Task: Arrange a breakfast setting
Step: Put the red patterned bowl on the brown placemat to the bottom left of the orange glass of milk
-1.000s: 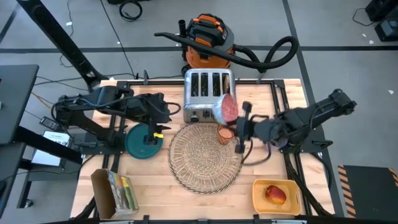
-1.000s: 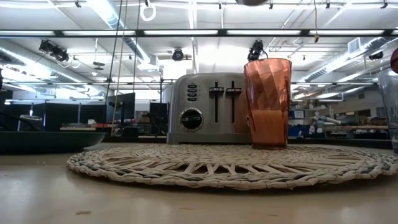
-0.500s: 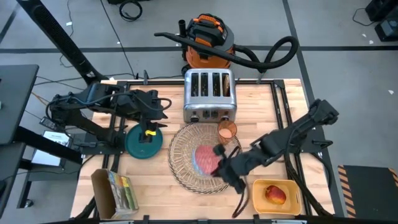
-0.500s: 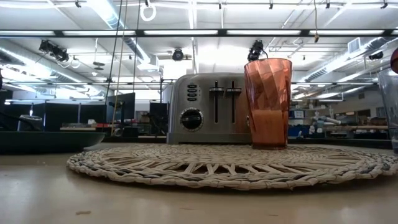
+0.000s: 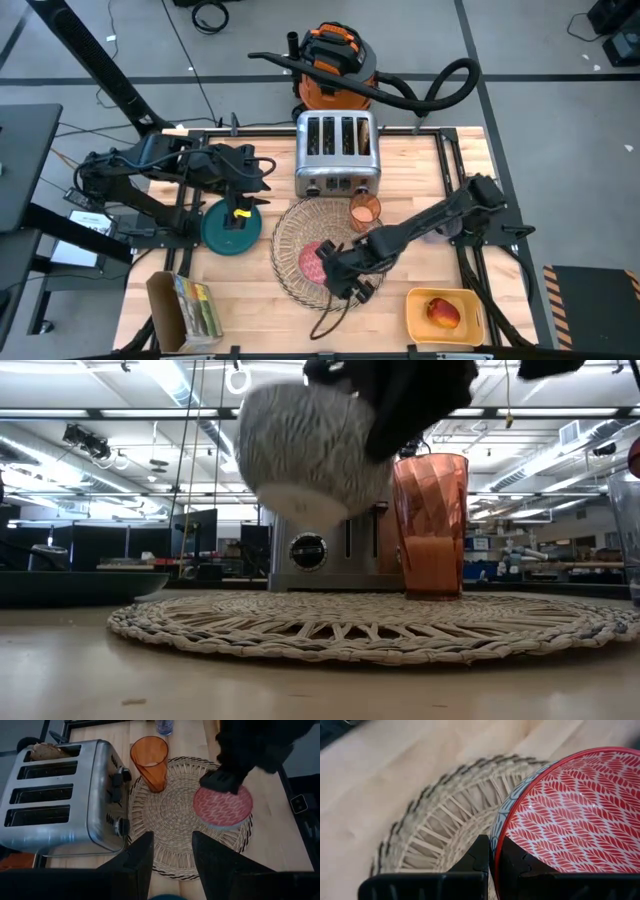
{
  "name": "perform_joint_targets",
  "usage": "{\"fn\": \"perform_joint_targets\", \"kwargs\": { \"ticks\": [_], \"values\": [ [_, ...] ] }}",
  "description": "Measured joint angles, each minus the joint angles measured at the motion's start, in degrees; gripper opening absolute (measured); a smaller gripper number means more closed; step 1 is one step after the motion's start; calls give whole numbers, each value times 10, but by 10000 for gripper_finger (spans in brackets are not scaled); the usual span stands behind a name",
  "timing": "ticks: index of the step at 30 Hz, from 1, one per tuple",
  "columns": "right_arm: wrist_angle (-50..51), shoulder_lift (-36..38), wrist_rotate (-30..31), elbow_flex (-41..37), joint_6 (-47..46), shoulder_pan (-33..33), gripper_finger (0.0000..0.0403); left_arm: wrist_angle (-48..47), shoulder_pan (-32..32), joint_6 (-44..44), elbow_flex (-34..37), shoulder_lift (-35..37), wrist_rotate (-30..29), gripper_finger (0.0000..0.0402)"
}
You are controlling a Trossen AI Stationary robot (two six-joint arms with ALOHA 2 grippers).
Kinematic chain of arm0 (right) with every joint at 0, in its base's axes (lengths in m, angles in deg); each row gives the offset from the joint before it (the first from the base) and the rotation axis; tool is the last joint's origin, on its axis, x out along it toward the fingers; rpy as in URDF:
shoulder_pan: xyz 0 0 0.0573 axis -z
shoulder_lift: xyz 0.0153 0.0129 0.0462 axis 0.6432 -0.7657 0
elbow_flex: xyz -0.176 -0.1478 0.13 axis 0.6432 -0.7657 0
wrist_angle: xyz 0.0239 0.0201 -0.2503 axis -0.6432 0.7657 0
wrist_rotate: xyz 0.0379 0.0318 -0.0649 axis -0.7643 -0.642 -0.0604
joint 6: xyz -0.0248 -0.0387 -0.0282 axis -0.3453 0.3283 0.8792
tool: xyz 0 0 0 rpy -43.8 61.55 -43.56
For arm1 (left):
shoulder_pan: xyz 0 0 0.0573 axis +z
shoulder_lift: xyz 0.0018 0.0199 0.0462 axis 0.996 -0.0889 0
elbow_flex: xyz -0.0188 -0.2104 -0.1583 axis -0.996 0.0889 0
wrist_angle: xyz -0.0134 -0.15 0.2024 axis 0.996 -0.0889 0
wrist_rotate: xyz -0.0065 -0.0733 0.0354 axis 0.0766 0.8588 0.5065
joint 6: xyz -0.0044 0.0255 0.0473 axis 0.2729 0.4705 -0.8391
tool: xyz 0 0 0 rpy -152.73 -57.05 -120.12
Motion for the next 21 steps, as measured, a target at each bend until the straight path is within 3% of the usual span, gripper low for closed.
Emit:
{"fn": "perform_joint_targets", "kwargs": {
  "ticks": [12,21],
  "values": [
    [69,-67,43,7,-33,37,19,0,0,-2,0,0,0,141],
    [97,-66,55,7,-73,48,22,0,0,-12,0,0,0,141]
  ]
}}
